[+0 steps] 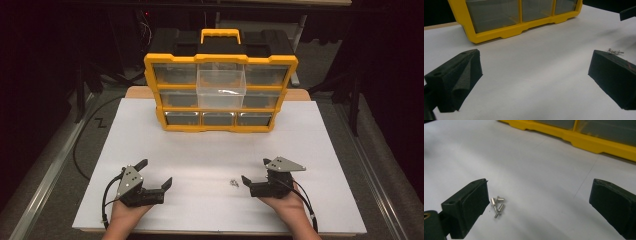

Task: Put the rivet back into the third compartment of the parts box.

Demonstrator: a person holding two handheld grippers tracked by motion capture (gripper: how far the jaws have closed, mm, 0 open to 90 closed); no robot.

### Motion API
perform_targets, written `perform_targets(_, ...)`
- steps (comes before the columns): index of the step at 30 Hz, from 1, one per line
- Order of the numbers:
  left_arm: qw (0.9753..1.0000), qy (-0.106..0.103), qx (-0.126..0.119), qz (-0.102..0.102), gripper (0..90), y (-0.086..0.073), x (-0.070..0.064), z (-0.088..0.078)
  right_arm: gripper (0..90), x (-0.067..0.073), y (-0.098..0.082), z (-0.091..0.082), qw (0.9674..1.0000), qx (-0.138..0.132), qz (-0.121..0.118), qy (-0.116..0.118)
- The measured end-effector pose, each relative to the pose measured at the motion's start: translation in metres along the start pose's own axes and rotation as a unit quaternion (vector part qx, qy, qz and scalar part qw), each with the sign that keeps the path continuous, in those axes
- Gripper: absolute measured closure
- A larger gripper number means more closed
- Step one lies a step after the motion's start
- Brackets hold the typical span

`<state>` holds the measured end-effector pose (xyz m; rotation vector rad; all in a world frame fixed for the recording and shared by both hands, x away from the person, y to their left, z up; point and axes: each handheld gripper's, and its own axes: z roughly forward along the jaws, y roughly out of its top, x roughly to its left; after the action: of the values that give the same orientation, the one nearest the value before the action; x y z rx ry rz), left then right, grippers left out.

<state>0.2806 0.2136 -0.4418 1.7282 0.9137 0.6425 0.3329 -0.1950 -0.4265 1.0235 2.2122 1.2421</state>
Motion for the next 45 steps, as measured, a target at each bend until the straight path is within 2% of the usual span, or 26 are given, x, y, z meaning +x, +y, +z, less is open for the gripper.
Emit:
perform_targets(6, 1.0, -0.001, 0.0, -0.001, 0.3, 0.0, 0.0, 0.0, 5.5, 0.003, -0.001, 0.004, 0.9996, 0.026, -0.009, 0.002)
perform_targets(9, 1.0, -0.002, 0.0, 0.0, 0.3, 0.0, 0.0, 0.0, 15.5, 0.006, -0.002, 0.004, 0.9993, 0.03, -0.014, 0.016)
perform_targets(11, 1.0, -0.003, 0.001, 0.001, 0.3, 0.0, 0.0, 0.0, 17.7, 0.007, -0.001, 0.004, 0.9994, 0.027, -0.012, 0.021)
perform_targets(12, 1.0, -0.003, 0.0, 0.001, 0.3, 0.0, 0.0, 0.0, 20.8, 0.008, -0.001, 0.004, 0.9993, 0.025, -0.011, 0.027)
perform_targets(13, 1.0, -0.003, -0.002, 0.001, 0.3, 0.0, 0.0, 0.0, 32.1, 0.011, -0.001, 0.004, 0.9988, 0.024, -0.013, 0.041)
perform_targets(14, 1.0, -0.003, -0.002, 0.001, 0.3, 0.0, 0.0, 0.0, 32.1, 0.011, -0.001, 0.004, 0.9988, 0.024, -0.013, 0.041)
perform_targets(16, 1.0, -0.004, -0.001, 0.001, 0.3, 0.0, 0.001, 0.0, 44.5, 0.014, 0.0, 0.006, 0.9984, 0.026, -0.017, 0.047)
perform_targets(17, 1.0, -0.004, -0.001, 0.001, 0.3, 0.0, 0.001, 0.0, 44.5, 0.014, 0.0, 0.006, 0.9984, 0.026, -0.017, 0.047)
perform_targets(18, 1.0, -0.004, -0.001, 0.001, 0.3, 0.001, 0.001, 0.0, 52.7, 0.017, 0.0, 0.007, 0.9982, 0.03, -0.02, 0.048)
perform_targets(19, 1.0, -0.005, -0.001, 0.001, 0.3, 0.001, 0.001, -0.001, 52.7, 0.017, 0.0, 0.007, 0.9982, 0.03, -0.02, 0.048)
perform_targets(21, 1.0, -0.005, -0.001, 0.003, 0.3, 0.001, 0.001, -0.001, 62.2, 0.021, 0.002, 0.009, 0.9981, 0.032, -0.018, 0.049)
perform_targets(22, 1.0, -0.005, -0.001, 0.003, 0.3, 0.001, 0.001, -0.001, 62.2, 0.021, 0.002, 0.009, 0.9981, 0.032, -0.018, 0.049)
perform_targets(23, 1.0, -0.006, -0.001, 0.004, 0.3, 0.001, 0.001, -0.001, 65.5, 0.022, 0.003, 0.01, 0.9975, 0.04, -0.009, 0.058)
perform_targets(31, 1.0, -0.007, -0.002, 0.004, 0.3, 0.001, 0.001, -0.002, 73.6, 0.028, 0.001, 0.018, 0.9955, 0.069, -0.012, 0.064)
perform_targets(45, 1.0, -0.008, -0.002, 0.004, 0.3, 0.001, 0.001, -0.002, 76.8, 0.031, -0.001, 0.026, 0.9932, 0.097, -0.021, 0.06)
